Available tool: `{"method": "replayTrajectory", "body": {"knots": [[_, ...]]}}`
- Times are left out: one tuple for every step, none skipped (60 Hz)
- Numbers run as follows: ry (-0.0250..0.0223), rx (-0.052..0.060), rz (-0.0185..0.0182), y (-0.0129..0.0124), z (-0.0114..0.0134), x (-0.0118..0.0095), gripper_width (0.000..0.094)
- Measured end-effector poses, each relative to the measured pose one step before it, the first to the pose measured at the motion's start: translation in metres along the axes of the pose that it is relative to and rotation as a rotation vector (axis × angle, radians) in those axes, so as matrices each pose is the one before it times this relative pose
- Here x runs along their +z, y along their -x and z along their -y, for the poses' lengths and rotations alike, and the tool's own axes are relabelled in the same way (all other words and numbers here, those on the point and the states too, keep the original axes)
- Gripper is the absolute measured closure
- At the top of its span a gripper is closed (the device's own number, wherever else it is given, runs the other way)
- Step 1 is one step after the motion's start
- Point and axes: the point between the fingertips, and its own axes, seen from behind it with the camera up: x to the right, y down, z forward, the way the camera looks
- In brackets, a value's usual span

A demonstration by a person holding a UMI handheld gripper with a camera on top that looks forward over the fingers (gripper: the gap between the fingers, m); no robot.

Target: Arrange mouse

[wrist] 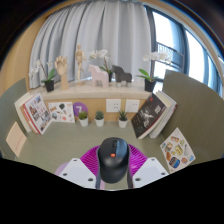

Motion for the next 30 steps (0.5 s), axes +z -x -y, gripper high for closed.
{"method": "replayTrajectory", "body": {"knots": [[-0.01497, 0.0025, 0.00759, 0.00809, 0.00774, -0.00438, 0.0572], [-0.01203, 0.0023, 0.00734, 0.00809, 0.0068, -0.00414, 0.0571], [-0.01107, 0.001, 0.00771, 0.00794, 0.00566, -0.00362, 0.0572], [-0.00953, -0.0004, 0.00727, 0.00825, 0.00509, -0.00314, 0.0571], [-0.00866, -0.0022, 0.00739, 0.00841, 0.00391, -0.0026, 0.0572], [-0.00605, -0.0053, 0.00546, 0.00973, 0.00232, -0.00189, 0.0573], [-0.00246, -0.0044, 0.01115, 0.00679, 0.00171, -0.00022, 0.0573], [-0.00057, -0.0071, 0.00884, 0.00817, -0.0004, -0.00007, 0.0572], [0.00187, -0.0073, 0.00803, 0.00783, -0.00175, 0.0007, 0.0572], [0.00494, -0.0083, 0.00747, 0.0077, -0.00316, 0.00156, 0.0573], [0.00726, -0.0087, 0.00761, 0.00756, -0.00457, 0.00234, 0.0573], [0.01001, -0.0086, 0.00746, 0.00695, -0.00578, 0.00302, 0.0573], [0.01346, -0.0069, 0.00667, 0.00656, -0.00689, 0.00371, 0.0574], [0.0161, -0.0045, 0.00546, 0.00609, -0.00809, 0.00455, 0.0574], [0.01688, -0.0012, 0.00431, 0.0054, -0.00883, 0.00512, 0.0574], [0.01783, 0.0019, 0.00308, 0.00449, -0.00921, 0.00537, 0.0574], [0.009, 0.0019, -0.0029, 0.00695, -0.01269, 0.00573, 0.0574], [0.02038, 0.0038, 0.00191, 0.0031, -0.00952, 0.00633, 0.0573], [0.02265, 0.0042, 0.00199, 0.00197, -0.00911, 0.00535, 0.0574], [0.02001, 0.0041, -0.00014, 0.00224, -0.00972, 0.00649, 0.0573], [0.01895, 0.0034, -0.00084, 0.00183, -0.01004, 0.00621, 0.0573], [0.01728, 0.0028, -0.00056, 0.00152, -0.00968, 0.0064, 0.0575], [0.01627, 0.0026, -0.00044, 0.00154, -0.00929, 0.00578, 0.0575], [0.01644, 0.0035, 0.00014, 0.00157, -0.00906, 0.00586, 0.0574], [0.01673, 0.0044, 0.00095, 0.00146, -0.00876, 0.00565, 0.0575], [0.01585, 0.0036, 0.00151, 0.00157, -0.00791, 0.00507, 0.0575], [0.0143, 0.0021, 0.00206, 0.0014, -0.00725, 0.00482, 0.0575], [0.01197, 0.0013, 0.00133, 0.00137, -0.00637, 0.00438, 0.0573], [0.01045, 0.0013, 0.0018, 0.00136, -0.00572, 0.00407, 0.0573], [0.00657, -0.002, 0.00278, -0.00012, -0.00672, 0.00599, 0.0573]]}}
